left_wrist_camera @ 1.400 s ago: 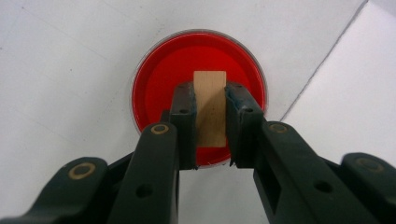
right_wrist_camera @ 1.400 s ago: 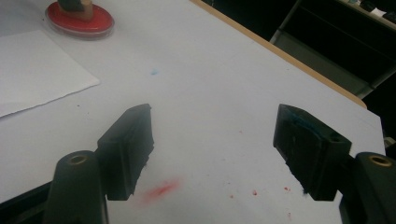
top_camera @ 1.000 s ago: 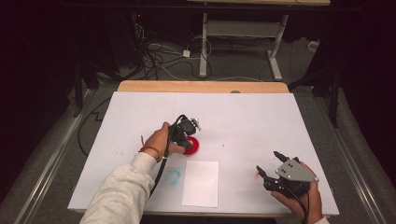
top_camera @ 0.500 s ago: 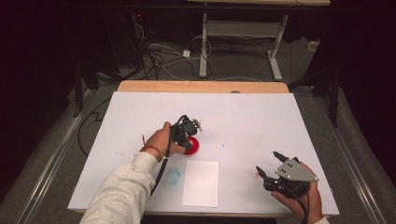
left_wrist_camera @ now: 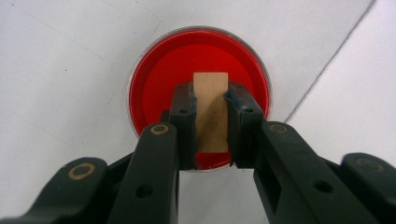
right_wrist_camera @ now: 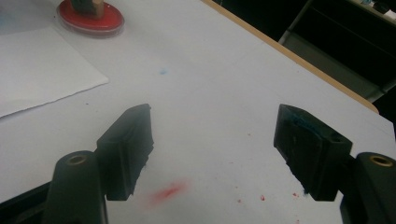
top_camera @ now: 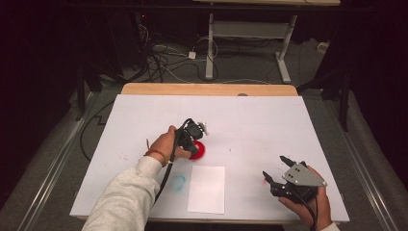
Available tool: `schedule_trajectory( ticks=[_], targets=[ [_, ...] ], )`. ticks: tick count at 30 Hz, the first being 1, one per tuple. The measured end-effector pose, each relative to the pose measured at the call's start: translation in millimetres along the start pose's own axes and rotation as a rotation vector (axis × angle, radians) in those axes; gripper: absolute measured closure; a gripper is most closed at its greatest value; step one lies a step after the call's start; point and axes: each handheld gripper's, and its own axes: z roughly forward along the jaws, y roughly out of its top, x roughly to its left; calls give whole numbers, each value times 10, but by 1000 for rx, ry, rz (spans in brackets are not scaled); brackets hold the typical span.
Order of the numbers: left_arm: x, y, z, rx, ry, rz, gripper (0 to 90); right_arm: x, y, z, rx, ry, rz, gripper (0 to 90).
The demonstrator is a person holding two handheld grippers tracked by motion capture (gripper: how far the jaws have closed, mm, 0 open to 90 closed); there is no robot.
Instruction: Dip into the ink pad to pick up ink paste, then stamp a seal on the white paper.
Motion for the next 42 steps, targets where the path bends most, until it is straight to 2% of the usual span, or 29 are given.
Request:
schedule_trajectory(
  ticks=[9, 13, 20, 21, 22, 24, 26, 31, 39, 40, 42],
  targets=[
    [-38, 7, -17, 5, 27, 18, 736, -5, 5, -9, -3, -2, -3, 284],
    [-39, -7, -73, -18, 38, 28, 735, -17, 9, -8, -7, -5, 1, 283],
    [-38, -98, -290, -94, 46, 22, 735, -19, -4, -21, -4, -6, 3, 283],
    [-35, -119, -319, -110, 53, 15, 735, -18, -3, -22, -4, -7, 2, 283],
    [-38, -146, -346, -121, 40, 16, 735, -16, 0, -23, -6, -8, 1, 283],
    [-54, -183, -399, -164, 51, 8, 735, -11, 13, -28, -12, -8, -1, 283],
    [-84, -225, -452, -201, 41, 24, 735, -1, 8, -32, -8, -6, -11, 283],
    [-152, -298, -536, -249, 41, 40, 735, -18, -1, -25, -6, -10, -5, 283],
    [-413, -406, -627, -295, 35, 117, 734, 3, -14, -23, 1, -3, -15, 282],
    [-437, -418, -627, -304, 33, 117, 734, 2, -15, -24, 1, -5, -13, 283],
    [-509, -447, -625, -299, 21, 143, 734, 6, -5, -31, -5, -6, -10, 283]
  ],
)
